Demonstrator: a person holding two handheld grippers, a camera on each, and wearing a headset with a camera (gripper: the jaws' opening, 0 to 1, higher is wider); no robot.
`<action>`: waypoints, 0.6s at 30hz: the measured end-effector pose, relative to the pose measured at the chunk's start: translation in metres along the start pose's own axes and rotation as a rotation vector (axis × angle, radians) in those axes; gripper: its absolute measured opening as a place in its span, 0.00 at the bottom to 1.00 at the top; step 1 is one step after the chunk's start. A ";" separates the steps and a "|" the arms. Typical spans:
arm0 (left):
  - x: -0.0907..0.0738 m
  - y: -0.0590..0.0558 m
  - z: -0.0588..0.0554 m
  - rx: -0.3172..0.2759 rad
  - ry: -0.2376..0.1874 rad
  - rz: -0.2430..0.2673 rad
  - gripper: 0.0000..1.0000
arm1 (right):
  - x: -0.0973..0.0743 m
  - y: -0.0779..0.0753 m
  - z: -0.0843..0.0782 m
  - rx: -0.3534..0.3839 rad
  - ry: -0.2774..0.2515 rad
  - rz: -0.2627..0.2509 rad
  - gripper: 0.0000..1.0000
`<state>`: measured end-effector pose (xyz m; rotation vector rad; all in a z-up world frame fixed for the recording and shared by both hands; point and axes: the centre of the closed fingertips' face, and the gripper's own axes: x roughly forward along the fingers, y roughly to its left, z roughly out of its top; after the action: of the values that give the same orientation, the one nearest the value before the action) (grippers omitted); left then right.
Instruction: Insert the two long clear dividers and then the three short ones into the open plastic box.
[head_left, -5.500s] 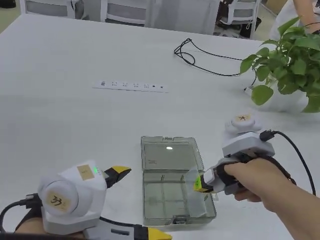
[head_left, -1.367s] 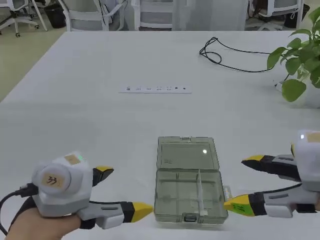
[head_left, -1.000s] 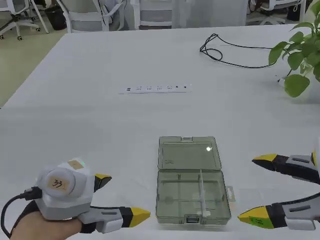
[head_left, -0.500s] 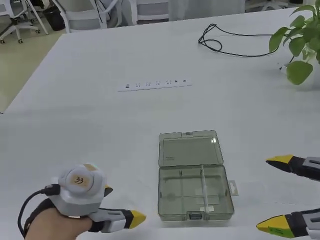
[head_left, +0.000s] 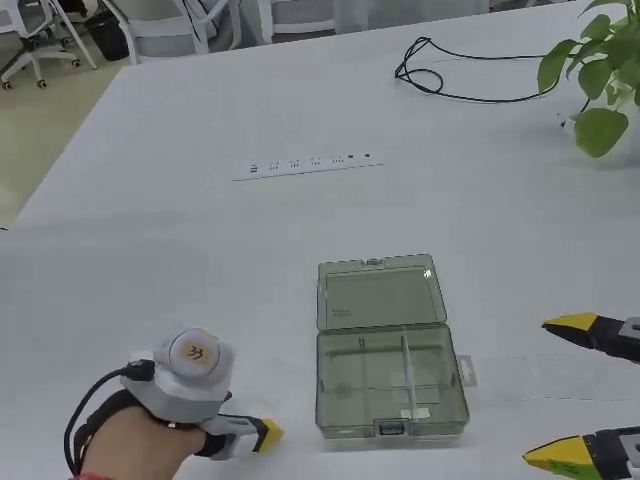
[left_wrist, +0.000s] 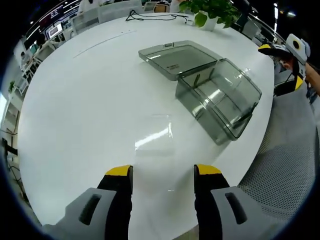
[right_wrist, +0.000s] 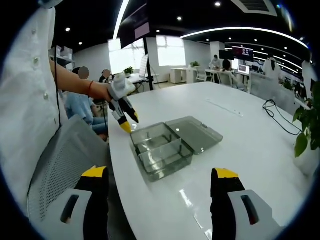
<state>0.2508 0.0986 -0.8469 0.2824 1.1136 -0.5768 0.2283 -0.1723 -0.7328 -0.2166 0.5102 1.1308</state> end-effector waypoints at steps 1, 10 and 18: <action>0.001 0.000 0.000 0.002 0.003 0.002 0.47 | -0.001 0.000 0.001 0.000 -0.004 -0.003 0.85; 0.004 0.006 -0.004 0.011 0.035 0.028 0.43 | -0.004 -0.003 0.008 0.006 -0.039 -0.022 0.84; 0.004 0.014 -0.003 0.015 0.054 0.064 0.33 | -0.006 -0.001 0.004 0.010 -0.036 -0.029 0.84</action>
<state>0.2576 0.1103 -0.8524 0.3468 1.1485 -0.5232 0.2284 -0.1759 -0.7264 -0.1939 0.4798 1.1015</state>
